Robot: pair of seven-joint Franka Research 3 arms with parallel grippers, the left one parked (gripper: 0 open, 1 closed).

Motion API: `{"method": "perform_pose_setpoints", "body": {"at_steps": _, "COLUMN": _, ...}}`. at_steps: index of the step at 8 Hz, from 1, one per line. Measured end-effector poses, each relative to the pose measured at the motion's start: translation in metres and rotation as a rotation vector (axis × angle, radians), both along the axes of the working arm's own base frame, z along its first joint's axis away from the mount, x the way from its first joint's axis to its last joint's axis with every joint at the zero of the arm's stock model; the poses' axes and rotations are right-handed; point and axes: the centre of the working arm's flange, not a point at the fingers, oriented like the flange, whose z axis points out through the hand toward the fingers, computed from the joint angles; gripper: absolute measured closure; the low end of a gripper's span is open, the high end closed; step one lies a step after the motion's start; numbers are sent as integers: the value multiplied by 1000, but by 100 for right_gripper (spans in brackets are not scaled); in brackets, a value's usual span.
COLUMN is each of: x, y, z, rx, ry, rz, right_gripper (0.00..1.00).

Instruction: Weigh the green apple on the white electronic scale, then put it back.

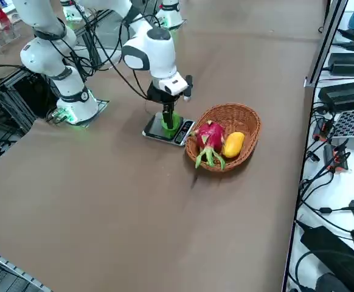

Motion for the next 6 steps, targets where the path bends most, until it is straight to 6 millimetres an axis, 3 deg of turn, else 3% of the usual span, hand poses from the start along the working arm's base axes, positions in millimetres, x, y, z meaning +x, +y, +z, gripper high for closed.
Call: {"method": "perform_pose_setpoints", "body": {"at_steps": 6, "x": 0, "y": 0, "z": 0, "rx": 0, "ry": 2, "rz": 2, "right_gripper": 31}}
